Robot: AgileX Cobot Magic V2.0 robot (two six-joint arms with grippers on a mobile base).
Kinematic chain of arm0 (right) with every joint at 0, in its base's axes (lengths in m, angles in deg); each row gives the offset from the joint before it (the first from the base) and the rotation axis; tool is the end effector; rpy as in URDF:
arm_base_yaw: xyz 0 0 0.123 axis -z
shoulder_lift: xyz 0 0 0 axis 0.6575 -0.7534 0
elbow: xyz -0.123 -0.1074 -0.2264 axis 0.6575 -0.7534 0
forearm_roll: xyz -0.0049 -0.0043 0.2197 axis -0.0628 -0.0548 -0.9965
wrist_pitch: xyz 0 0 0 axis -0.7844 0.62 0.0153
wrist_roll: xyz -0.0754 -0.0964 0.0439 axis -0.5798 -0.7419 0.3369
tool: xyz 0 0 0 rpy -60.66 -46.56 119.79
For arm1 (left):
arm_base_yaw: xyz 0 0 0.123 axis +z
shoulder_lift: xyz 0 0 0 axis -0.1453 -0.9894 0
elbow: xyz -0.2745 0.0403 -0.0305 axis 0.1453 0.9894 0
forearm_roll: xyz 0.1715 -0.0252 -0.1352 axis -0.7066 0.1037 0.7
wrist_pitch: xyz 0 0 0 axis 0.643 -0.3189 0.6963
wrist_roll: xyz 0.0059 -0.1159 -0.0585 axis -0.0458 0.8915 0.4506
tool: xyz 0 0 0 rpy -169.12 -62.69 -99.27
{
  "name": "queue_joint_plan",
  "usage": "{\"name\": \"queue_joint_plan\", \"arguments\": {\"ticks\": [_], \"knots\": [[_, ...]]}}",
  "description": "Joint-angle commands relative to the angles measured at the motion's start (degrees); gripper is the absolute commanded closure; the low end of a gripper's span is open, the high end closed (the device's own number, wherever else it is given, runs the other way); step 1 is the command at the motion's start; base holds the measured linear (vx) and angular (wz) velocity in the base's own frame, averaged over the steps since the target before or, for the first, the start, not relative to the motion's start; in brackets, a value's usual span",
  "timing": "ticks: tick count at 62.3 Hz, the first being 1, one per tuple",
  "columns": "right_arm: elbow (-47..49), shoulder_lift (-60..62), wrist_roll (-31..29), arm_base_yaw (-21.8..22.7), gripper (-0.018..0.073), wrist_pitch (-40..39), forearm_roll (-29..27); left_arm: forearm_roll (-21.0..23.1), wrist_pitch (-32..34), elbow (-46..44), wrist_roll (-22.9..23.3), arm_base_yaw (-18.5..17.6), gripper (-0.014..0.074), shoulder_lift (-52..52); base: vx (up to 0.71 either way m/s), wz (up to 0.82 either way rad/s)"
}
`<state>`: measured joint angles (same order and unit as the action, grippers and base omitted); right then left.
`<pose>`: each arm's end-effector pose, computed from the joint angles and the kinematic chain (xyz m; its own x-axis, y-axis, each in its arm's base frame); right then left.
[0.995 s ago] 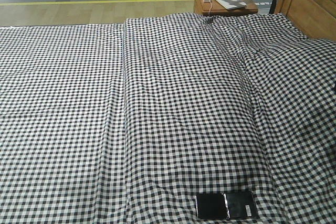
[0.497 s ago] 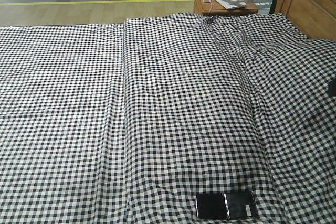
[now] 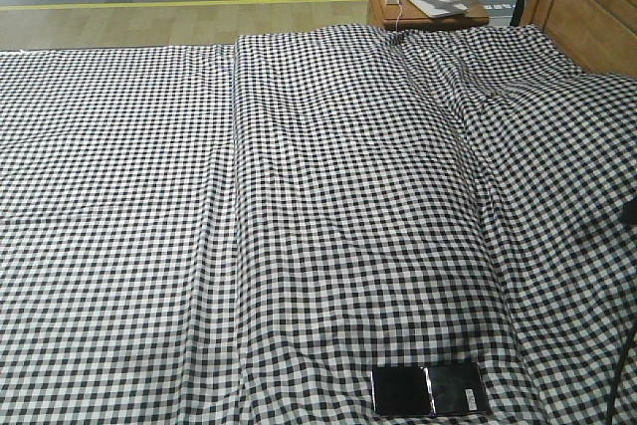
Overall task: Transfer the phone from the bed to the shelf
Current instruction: 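Lower the right gripper over the black phone on the bed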
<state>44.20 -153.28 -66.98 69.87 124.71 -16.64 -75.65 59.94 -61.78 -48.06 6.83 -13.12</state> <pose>0.2804 -0.1021 0.2183 -0.8656 0.3246 -0.3814 0.2277 0.9333 0.2775 0.0688 -0.0021 0.1977 0.0055 0.0148 -0.9999 0.0282 0.9995 0.0149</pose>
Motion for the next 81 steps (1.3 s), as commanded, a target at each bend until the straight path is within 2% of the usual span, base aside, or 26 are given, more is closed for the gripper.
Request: {"name": "queue_joint_plan", "arguments": {"ticks": [1, 14, 33, 49, 61, 81], "knots": [[1.8, -3.6, -9.4, 0.9, -0.0088, -1.4, -7.3, 0.6, 4.3, -1.4, 0.5, 0.1, 0.0595, 0.3, 0.00, 0.00], [1.8, -16.2, -22.6, 0.9, -0.0079, -2.0, -15.9, 0.6, 4.3, -1.4, 0.5, 0.1, 0.0595, 0.3, 0.00, 0.00], [1.8, -31.4, -37.9, 0.9, -0.0066, -2.1, -26.8, 0.6, 4.3, -1.4, 0.5, 0.1, 0.0595, 0.3, 0.00, 0.00], [1.9, -41.3, -48.6, 0.9, -0.0057, 3.5, -35.0, 0.6, 4.3, -1.4, 0.5, 0.1, 0.0595, 0.3, 0.00, 0.00], [2.4, -47.2, -52.2, 0.6, -0.0053, 6.2, -35.8, 0.6, 4.3, -1.4, 0.5, 0.1, 0.0595, 0.3, 0.00, 0.00], [8.1, -55.2, -52.2, -2.0, -0.0042, 12.0, -37.7, 0.6, 4.3, -1.4, 0.5, 0.1, 0.0595, 0.3, 0.00, 0.00]]}}
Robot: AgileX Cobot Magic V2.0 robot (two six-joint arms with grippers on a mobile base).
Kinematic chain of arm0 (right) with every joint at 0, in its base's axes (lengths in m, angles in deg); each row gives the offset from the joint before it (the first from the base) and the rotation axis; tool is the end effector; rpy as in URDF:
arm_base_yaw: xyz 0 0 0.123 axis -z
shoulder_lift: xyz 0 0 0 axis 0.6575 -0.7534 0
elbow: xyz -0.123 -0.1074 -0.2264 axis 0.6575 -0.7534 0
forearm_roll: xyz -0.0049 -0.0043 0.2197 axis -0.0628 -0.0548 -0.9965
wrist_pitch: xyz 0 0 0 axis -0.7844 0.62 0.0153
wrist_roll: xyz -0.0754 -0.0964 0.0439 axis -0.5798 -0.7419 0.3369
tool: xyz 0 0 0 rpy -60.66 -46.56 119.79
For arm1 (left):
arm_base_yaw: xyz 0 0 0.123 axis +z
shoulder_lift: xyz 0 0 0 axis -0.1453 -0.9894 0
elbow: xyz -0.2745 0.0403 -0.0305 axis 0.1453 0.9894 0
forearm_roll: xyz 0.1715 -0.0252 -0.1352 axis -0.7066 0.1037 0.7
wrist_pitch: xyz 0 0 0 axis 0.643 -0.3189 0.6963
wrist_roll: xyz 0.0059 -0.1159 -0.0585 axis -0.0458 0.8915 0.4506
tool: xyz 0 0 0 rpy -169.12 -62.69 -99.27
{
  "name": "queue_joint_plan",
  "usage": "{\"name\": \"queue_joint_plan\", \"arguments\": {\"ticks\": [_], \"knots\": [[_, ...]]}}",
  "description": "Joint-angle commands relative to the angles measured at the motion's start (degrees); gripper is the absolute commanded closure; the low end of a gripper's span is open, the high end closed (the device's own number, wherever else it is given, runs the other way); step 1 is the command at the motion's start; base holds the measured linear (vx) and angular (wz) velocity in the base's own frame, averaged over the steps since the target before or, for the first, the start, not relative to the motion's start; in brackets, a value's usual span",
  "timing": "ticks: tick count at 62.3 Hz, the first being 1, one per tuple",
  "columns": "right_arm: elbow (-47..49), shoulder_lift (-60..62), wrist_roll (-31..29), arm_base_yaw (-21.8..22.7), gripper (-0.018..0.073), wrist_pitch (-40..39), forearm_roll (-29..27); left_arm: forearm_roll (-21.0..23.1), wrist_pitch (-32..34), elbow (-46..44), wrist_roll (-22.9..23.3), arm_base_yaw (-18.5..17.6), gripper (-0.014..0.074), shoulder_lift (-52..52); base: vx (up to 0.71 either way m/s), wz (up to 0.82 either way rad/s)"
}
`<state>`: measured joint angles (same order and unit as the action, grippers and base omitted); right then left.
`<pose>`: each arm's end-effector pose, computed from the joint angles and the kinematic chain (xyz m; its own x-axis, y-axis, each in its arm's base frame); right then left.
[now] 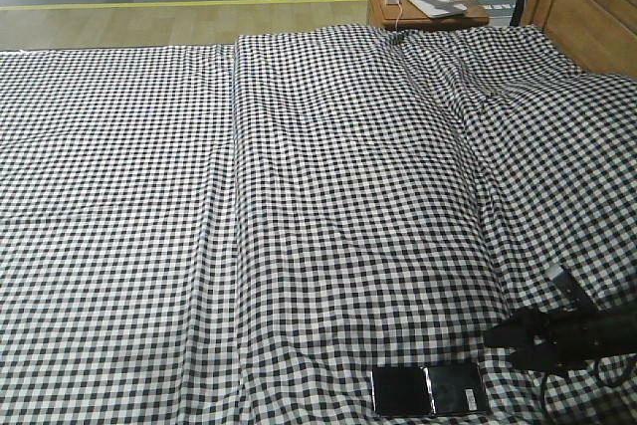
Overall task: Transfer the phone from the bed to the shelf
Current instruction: 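Lower the right gripper over the black phone on the bed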
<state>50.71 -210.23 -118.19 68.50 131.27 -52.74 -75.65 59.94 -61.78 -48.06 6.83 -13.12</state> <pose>0.3205 -0.0572 -0.0497 -0.9874 0.1367 -0.0803 0.0261 0.6402 0.7678 0.0688 -0.0021 0.1977 0.0055 0.0148 -0.9999 0.0282 0.9995 0.0149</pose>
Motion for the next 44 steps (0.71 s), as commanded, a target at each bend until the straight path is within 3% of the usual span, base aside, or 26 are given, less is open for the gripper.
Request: {"name": "queue_joint_plan", "arguments": {"ticks": [1, 12, 44], "knots": [[1.8, 1.4, -1.0, -0.8, -0.0041, 5.6, -1.6, 0.6, 4.3, -1.4, 0.5, 0.1, 0.0595, 0.3, 0.00, 0.00], [3.7, -1.1, -1.1, -2.7, -0.0036, 6.1, -1.6, 0.6, 4.3, -1.4, 0.5, 0.1, 0.0595, 0.3, 0.00, 0.00], [6.8, -7.8, -2.6, -2.6, -0.0036, 6.3, -1.9, 0.6, 4.3, -1.4, 0.5, 0.1, 0.0595, 0.3, 0.00, 0.00]]}}
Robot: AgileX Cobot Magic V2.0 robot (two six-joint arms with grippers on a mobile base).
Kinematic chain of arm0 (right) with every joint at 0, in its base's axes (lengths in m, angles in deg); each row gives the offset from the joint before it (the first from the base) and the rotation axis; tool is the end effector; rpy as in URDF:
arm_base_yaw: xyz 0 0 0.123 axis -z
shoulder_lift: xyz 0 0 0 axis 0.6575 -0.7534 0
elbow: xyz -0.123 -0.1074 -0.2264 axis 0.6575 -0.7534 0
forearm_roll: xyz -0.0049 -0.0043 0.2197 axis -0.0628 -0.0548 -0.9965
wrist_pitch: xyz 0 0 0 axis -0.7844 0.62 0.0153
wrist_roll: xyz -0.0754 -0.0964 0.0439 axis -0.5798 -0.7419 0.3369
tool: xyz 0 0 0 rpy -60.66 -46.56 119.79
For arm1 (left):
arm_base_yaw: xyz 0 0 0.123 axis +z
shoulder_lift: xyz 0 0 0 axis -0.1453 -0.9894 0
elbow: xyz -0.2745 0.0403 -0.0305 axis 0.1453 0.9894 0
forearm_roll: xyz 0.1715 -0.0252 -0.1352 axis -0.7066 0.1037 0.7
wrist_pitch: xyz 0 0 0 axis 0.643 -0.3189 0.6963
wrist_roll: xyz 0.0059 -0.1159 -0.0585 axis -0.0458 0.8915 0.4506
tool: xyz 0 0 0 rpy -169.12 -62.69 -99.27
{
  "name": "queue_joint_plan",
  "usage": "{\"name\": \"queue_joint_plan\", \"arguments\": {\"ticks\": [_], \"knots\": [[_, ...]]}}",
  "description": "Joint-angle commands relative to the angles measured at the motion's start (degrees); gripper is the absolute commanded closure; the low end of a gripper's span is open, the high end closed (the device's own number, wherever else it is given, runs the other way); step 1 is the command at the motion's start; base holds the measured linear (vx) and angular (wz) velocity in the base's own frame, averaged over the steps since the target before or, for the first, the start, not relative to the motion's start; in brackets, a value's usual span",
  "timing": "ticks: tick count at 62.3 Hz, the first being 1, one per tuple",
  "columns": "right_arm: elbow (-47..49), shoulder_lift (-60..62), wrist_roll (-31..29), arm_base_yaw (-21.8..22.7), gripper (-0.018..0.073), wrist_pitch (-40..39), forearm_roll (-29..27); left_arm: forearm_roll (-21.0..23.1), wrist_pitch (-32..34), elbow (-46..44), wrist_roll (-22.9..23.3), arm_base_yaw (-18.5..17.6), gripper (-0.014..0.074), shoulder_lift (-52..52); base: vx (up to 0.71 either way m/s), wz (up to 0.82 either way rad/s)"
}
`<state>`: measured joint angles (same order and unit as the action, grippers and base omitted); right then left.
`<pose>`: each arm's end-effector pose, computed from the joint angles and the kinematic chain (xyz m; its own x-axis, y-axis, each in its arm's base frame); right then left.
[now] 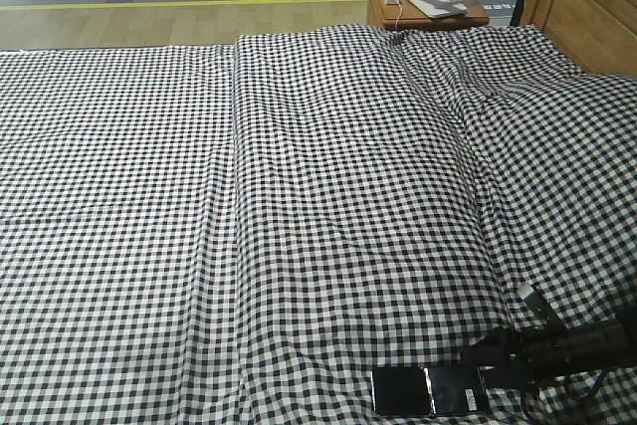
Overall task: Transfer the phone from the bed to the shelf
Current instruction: 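Lower the right gripper over the black phone on the bed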
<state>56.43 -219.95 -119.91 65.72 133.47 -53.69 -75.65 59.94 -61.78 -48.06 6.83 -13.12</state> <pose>0.3197 -0.0366 -0.0934 -0.9960 0.0821 -0.0351 0.0200 0.5879 0.8087 0.0688 -0.0021 0.1977 0.0055 0.0148 -0.9999 0.0282 0.9995 0.0149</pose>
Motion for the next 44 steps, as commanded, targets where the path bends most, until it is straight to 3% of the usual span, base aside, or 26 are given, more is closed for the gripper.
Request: {"name": "queue_joint_plan", "arguments": {"ticks": [1, 15, 31, 44], "knots": [[1.2, 1.8, -0.9, 0.2, -0.0036, 3.9, -0.9, 0.6, 4.3, -1.4, 0.5, 0.1, 0.0595, 0.3, 0.00, 0.00], [2.9, -1.3, -0.9, 0.2, -0.0036, 5.0, -1.2, 0.6, 4.3, -1.4, 0.5, 0.1, 0.0595, 0.3, 0.00, 0.00], [2.9, -4.0, -2.4, 0.0, -0.0036, 11.1, -5.6, 0.6, 4.3, -1.4, 0.5, 0.1, 0.0595, 0.3, 0.00, 0.00], [2.9, -4.3, -2.5, -3.6, -0.0036, 11.7, -5.1, 0.6, 4.3, -1.4, 0.5, 0.1, 0.0595, 0.3, 0.00, 0.00]]}}
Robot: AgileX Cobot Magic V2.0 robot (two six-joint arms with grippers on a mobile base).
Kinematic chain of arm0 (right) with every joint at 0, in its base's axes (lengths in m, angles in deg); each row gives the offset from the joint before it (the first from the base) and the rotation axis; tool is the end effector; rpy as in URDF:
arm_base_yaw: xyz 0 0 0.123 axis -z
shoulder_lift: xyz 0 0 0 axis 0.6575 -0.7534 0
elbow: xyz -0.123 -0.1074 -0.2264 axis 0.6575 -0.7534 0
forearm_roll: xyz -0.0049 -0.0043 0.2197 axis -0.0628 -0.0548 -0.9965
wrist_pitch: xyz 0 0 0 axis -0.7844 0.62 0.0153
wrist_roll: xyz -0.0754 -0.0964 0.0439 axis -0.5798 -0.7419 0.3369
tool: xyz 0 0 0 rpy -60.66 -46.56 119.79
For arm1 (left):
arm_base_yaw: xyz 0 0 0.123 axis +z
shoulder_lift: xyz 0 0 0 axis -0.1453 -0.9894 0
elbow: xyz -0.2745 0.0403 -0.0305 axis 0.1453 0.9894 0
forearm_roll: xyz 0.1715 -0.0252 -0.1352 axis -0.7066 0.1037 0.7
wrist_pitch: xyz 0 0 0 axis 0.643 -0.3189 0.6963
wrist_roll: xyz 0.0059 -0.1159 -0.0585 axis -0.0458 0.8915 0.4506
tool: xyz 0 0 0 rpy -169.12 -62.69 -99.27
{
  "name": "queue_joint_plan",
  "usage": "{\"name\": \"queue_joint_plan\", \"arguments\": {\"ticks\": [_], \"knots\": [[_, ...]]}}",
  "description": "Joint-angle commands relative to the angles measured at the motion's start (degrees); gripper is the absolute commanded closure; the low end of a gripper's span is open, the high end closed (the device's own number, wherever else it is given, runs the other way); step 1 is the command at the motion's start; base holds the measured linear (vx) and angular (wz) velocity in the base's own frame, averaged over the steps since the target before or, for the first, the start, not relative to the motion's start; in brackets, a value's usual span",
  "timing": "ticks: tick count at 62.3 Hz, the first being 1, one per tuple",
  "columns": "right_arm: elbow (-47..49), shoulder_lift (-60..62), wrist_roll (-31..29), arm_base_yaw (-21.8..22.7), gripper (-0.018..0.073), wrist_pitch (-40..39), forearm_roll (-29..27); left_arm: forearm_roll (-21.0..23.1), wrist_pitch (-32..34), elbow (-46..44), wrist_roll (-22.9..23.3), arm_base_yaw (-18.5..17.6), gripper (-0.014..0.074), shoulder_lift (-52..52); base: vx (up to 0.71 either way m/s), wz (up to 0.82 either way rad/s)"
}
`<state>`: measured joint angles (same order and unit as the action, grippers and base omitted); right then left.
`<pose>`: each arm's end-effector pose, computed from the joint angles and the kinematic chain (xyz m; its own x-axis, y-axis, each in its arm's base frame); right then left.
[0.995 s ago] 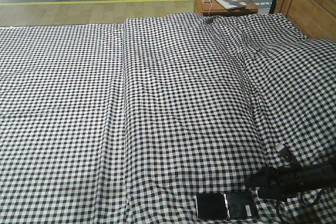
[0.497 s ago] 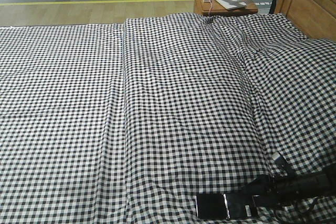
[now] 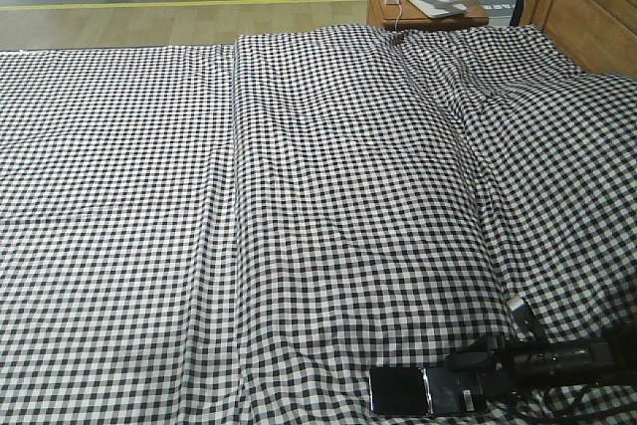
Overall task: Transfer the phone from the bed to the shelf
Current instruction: 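Lower the right gripper over the black phone on the bed, then close the right gripper on the phone's edge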
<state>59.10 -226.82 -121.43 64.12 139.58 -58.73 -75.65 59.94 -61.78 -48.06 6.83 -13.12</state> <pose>0.3155 -0.0146 -0.1151 -0.9936 0.1118 0.0170 0.0672 0.4628 0.8839 0.0688 -0.0021 0.1977 0.0055 0.0148 -0.9999 0.0282 0.9995 0.0149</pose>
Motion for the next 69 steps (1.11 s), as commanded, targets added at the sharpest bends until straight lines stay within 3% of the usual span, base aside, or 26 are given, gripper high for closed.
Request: {"name": "queue_joint_plan", "arguments": {"ticks": [1, 13, 24, 34, 49, 69], "knots": [[0.2, 2.6, -1.0, -2.4, -0.0036, 5.6, -0.1, 0.6, 4.3, -1.4, 0.5, 0.1, 0.0595, 0.3, 0.00, 0.00], [0.2, 2.6, -2.2, -5.2, -0.0026, 5.4, -0.1, 0.6, 4.3, -1.4, 0.5, 0.1, 0.0595, 0.3, 0.00, 0.00], [0.2, 2.6, -2.2, -4.7, 0.0057, 5.6, -0.1, 0.6, 4.3, -1.4, 0.5, 0.1, 0.0595, 0.3, 0.00, 0.00], [0.2, 2.6, -2.2, -3.7, 0.0232, 5.9, 0.1, 0.6, 4.3, -1.4, 0.5, 0.1, 0.0595, 0.3, 0.00, 0.00], [0.2, 3.1, -3.2, -3.2, 0.0573, 9.2, 2.8, 0.6, 4.3, -1.4, 0.5, 0.1, 0.0595, 0.3, 0.00, 0.00], [0.0, 8.2, -0.2, -3.2, 0.0568, 9.3, 7.2, 0.6, 4.3, -1.4, 0.5, 0.1, 0.0595, 0.3, 0.00, 0.00]]}}
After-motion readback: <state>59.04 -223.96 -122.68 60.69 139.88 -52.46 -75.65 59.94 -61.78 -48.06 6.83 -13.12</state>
